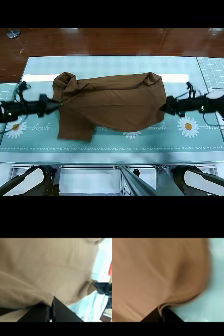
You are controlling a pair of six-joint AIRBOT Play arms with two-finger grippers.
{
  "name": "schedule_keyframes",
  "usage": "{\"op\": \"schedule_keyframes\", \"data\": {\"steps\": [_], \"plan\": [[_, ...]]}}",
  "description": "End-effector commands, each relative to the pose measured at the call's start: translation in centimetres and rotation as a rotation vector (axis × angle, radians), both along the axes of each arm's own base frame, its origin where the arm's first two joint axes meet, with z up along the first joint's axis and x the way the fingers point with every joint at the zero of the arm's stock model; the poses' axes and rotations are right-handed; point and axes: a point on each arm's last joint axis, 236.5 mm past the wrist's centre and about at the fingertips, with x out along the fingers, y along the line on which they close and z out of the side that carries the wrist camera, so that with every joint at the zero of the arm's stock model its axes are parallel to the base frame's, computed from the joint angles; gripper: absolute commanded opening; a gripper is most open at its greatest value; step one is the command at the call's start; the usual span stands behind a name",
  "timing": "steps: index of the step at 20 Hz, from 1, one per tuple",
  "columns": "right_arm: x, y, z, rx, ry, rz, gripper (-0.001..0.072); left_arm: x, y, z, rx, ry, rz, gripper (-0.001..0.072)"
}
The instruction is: Fold the shirts.
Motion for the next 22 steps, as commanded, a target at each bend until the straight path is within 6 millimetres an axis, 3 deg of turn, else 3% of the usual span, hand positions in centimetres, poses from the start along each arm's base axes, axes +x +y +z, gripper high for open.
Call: {"op": "schedule_keyframes", "data": {"steps": [1, 2, 4, 6, 8, 9, 11, 13, 17, 20, 22], "plan": [[5.0, 0.2, 8.8, -0.046, -0.199, 0.061, 0.0033, 4.0, 0.4, 9.9, -0.027, -0.247, 0.016, 0.002], [6.8, -0.2, 13.2, -0.075, -0.31, 0.071, 0.0032, 5.2, 0.8, 14.8, -0.02, -0.374, 0.033, 0.002], [9.2, -1.0, 23.9, -0.16, -0.561, 0.075, 0.0032, 6.1, 1.6, 24.4, 0.059, -0.621, 0.058, 0.0019], [8.7, -1.3, 33.9, -0.244, -0.787, 0.082, 0.0032, 4.9, 2.0, 33.7, 0.168, -0.858, 0.089, 0.0019], [5.4, -1.2, 43.5, -0.336, -1.019, 0.066, 0.0033, 1.9, 2.0, 41.3, 0.279, -1.045, 0.119, 0.0019], [3.2, -1.2, 47.1, -0.379, -1.106, 0.052, 0.0032, 0.1, 2.1, 44.2, 0.355, -1.105, 0.15, 0.002], [-2.3, -1.5, 52.3, -0.482, -1.245, 0.006, 0.0033, -3.6, 2.6, 48.0, 0.549, -1.189, 0.218, 0.002], [-7.0, -2.3, 54.5, -0.576, -1.306, -0.046, 0.0033, -7.4, 3.1, 50.2, 0.724, -1.224, 0.311, 0.0019], [-15.2, -3.0, 55.4, -0.692, -1.332, -0.112, 0.0033, -15.3, 3.4, 51.9, 0.954, -1.263, 0.441, 0.0019], [-18.7, -3.2, 54.3, -0.719, -1.296, -0.131, 0.0033, -21.1, 4.7, 52.2, 1.012, -1.294, 0.512, 0.0019], [-19.4, -3.3, 52.4, -0.723, -1.221, -0.106, 0.0033, -21.9, 5.6, 50.9, 1.0, -1.247, 0.502, 0.002]]}}
